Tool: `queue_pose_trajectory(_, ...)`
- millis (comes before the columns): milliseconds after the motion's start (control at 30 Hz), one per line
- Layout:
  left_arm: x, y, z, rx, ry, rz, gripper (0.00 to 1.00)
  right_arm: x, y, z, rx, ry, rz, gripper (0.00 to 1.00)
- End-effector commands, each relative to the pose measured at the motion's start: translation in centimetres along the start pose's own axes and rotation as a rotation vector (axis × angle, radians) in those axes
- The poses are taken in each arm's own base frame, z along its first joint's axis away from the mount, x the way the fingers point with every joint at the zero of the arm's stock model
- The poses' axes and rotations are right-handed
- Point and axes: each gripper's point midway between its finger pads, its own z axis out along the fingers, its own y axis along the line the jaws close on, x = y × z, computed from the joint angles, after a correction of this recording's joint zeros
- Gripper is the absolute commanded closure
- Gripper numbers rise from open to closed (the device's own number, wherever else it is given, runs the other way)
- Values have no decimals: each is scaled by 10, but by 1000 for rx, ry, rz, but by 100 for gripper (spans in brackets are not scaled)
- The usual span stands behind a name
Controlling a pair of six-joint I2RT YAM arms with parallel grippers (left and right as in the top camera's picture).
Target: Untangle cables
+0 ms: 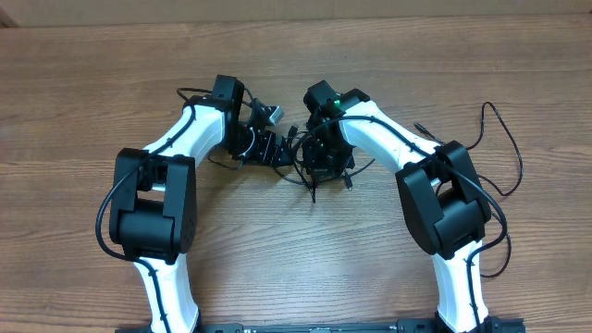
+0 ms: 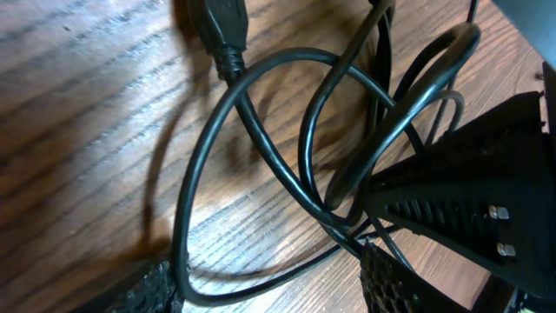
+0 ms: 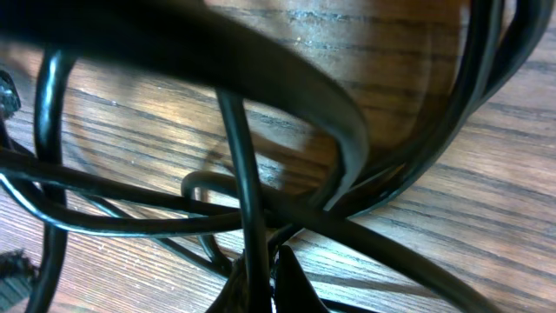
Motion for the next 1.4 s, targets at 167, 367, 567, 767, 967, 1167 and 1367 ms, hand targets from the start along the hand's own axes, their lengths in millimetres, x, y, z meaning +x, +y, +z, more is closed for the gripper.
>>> queue_pose_trajectory(167,-13,-26,-13,122,-39,18,34,2,6,-7,-21,-10,-18,96)
queue_pose_trajectory(367,-16,-36,-14,178,-53,12,35,2,6,-7,-21,-11,-21,96)
queue_pose_trajectory(567,-37,8,-8,-102,-128,-138,37,0,7,-7,-24,-18,-23,96)
queue_pose_trajectory(767,-34,19,15,-355,-111,-119,42,0,7,-7,-25,-20,-24,96)
queue_pose_trajectory(967,-26,29,14,-459,-112,-217,81,0,7,-7,-25,-20,-23,96)
queue_pose_trajectory(1167,-4,59,-6,-537,-49,-294,95,-1,7,-7,-25,-21,-23,96)
queue_pose_trajectory(1367,16,99,-38,-729,0,-324,96,-1,7,-7,-25,-21,-24,96)
